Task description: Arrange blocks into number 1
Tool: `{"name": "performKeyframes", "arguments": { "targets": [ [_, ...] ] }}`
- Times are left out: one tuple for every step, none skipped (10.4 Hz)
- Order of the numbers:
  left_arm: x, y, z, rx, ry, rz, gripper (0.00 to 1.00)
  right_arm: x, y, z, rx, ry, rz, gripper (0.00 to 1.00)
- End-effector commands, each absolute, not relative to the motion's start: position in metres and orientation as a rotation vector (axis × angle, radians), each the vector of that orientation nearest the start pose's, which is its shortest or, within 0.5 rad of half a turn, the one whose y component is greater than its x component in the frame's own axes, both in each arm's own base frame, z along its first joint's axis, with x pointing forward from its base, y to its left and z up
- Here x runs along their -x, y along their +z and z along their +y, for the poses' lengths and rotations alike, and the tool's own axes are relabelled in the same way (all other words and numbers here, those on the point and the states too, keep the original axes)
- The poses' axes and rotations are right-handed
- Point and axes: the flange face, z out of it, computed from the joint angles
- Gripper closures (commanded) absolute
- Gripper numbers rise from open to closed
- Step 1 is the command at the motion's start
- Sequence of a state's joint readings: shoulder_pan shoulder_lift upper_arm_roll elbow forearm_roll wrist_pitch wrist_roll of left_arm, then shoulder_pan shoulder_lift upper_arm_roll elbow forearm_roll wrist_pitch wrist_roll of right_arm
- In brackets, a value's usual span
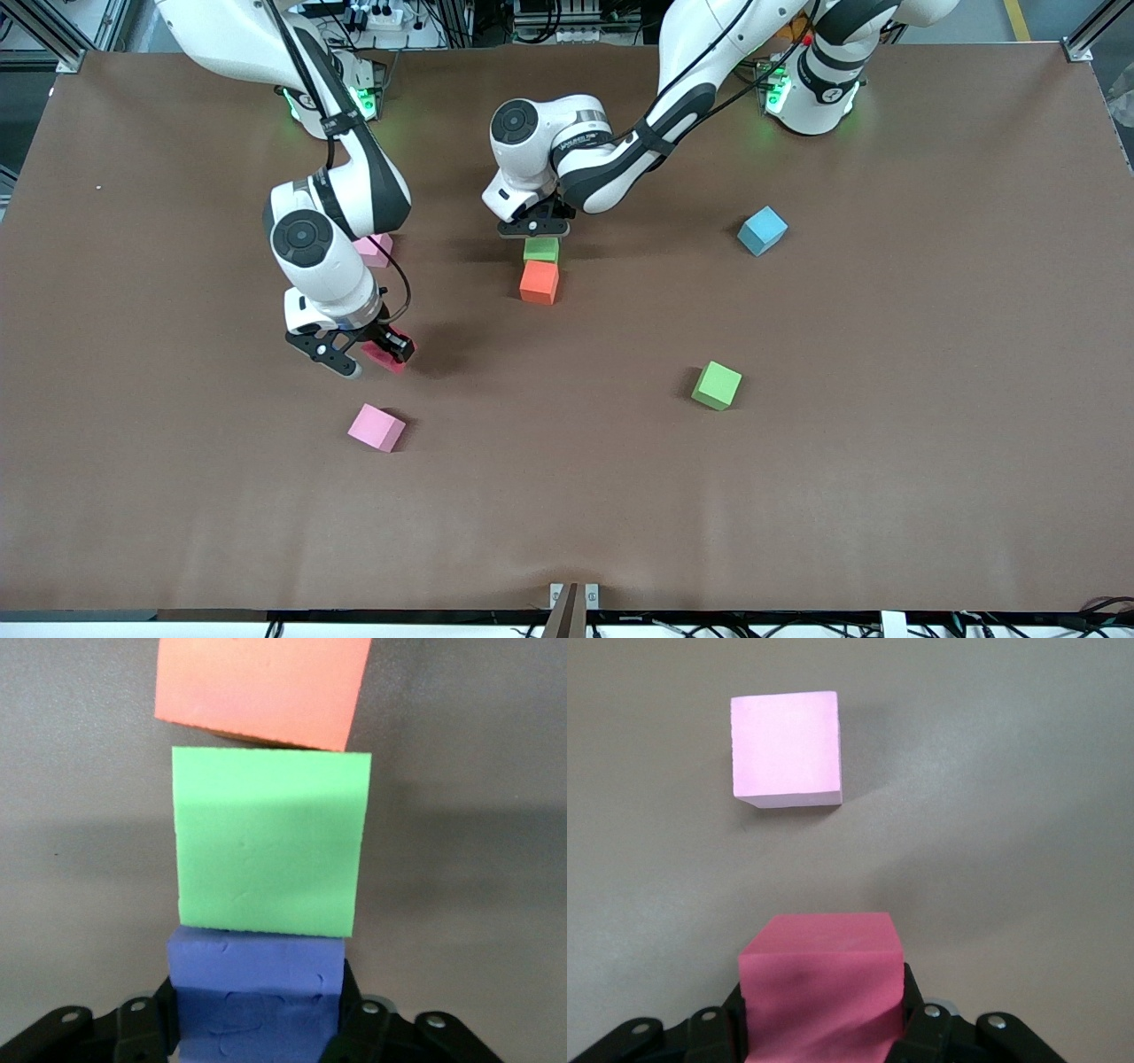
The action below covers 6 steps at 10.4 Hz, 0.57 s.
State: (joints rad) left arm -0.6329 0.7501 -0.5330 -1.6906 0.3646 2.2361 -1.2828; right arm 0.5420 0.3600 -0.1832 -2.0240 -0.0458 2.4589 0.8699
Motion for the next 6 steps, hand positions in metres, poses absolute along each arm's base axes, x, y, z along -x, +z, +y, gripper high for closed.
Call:
{"name": "performKeyframes", "arguments": {
  "targets": [
    [-0.305, 0.206, -0.598, 3.100, 0.128, 0.048, 0.00, -0.566, 0.285, 0.216, 3.166, -0.242, 0.523, 0.38],
    [-0.306, 0.211, -0.598, 3.100, 0.119, 0.043, 0.00, -0.567, 0.286, 0.213, 3.188, -0.248, 0.440, 0.38],
    [-0.305, 0.216, -0.599, 3.097, 0.118, 0.041, 0.00, -0.569, 0.287, 0.212, 3.197, -0.255, 0.378, 0.38],
    [-0.307, 0.227, -0.597, 3.085, 0.107, 0.036, 0.00, -0.572, 0.288, 0.213, 3.201, -0.261, 0.345, 0.38],
    [-0.309, 0.241, -0.594, 3.067, 0.092, 0.032, 0.00, -0.573, 0.288, 0.215, 3.195, -0.271, 0.342, 0.38],
    [-0.312, 0.260, -0.590, 3.056, 0.068, 0.024, 0.00, -0.574, 0.291, 0.216, 3.188, -0.279, 0.347, 0.38]
  ]
}}
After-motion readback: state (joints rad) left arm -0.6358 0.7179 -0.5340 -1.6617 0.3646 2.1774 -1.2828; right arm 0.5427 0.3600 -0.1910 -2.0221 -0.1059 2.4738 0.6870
